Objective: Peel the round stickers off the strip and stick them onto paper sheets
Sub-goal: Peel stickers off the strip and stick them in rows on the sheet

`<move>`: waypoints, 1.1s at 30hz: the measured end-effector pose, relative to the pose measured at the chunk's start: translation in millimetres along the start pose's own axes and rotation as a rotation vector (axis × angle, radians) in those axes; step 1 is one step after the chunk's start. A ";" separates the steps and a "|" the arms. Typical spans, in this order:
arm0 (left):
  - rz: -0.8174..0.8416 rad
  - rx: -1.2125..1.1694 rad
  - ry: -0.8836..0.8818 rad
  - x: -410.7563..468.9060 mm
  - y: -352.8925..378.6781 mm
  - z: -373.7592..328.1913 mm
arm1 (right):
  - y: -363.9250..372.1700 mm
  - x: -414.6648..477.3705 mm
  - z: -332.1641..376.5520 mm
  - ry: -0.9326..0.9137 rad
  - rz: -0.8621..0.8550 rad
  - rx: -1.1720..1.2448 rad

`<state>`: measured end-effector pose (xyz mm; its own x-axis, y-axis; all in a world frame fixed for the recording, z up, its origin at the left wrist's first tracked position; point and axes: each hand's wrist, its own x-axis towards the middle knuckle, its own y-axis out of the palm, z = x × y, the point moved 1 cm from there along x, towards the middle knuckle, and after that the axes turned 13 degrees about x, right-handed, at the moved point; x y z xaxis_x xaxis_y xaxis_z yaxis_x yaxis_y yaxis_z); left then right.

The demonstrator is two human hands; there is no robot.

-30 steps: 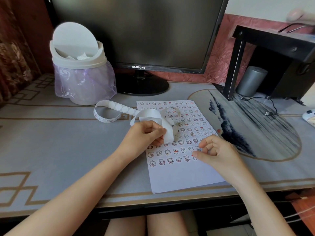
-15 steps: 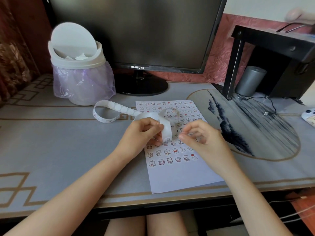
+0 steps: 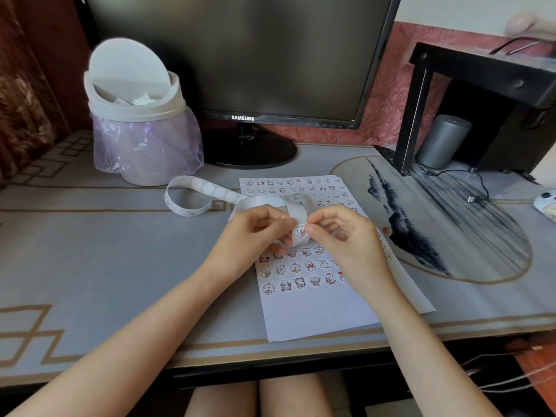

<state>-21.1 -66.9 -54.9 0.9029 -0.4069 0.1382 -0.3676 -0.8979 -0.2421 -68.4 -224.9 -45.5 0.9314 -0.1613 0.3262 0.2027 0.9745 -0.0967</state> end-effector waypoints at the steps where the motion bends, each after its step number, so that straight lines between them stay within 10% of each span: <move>1: 0.008 0.022 0.002 0.4 0.2 1.5 | -0.1 -0.3 -0.1 0.000 -0.001 0.002; 33: 0.042 0.052 -0.040 0.2 1.2 4.4 | -4.1 -8.1 0.8 -0.017 0.078 -0.147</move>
<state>-20.3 -67.3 -59.4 0.8957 -0.4358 0.0885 -0.3939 -0.8700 -0.2966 -77.0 -227.4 -47.0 0.9410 -0.0824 0.3282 0.1734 0.9504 -0.2584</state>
